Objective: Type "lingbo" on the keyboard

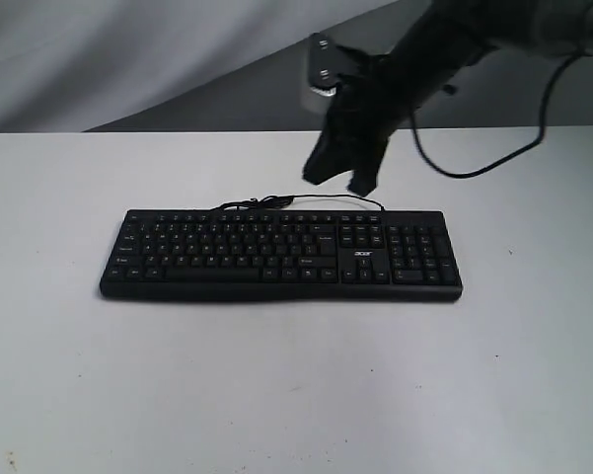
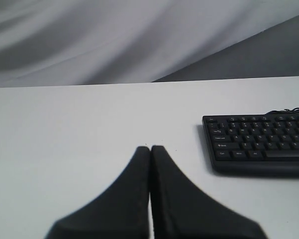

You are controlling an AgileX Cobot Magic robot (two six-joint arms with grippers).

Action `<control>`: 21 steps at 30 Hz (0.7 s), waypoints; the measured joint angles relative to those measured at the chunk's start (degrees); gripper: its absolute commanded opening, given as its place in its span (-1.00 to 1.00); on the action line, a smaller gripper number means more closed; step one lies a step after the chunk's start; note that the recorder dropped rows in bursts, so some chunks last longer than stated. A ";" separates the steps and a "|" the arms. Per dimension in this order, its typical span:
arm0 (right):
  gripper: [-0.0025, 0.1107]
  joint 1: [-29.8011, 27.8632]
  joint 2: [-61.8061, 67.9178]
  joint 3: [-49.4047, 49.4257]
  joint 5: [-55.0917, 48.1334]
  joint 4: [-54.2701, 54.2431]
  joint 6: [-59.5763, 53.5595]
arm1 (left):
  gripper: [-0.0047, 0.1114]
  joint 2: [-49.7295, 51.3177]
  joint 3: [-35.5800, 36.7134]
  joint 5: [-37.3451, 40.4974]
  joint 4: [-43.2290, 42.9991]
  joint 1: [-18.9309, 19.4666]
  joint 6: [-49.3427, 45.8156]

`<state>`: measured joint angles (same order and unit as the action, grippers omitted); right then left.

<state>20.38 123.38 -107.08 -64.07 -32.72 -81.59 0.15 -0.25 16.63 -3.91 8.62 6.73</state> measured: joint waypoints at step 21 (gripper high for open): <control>-0.96 11.14 9.12 0.00 14.43 8.05 14.70 | -0.91 0.00 0.00 0.00 0.00 0.00 0.00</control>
<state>31.52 132.50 -107.08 -49.63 -24.67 -66.89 0.15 -0.25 16.63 -3.91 8.62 6.73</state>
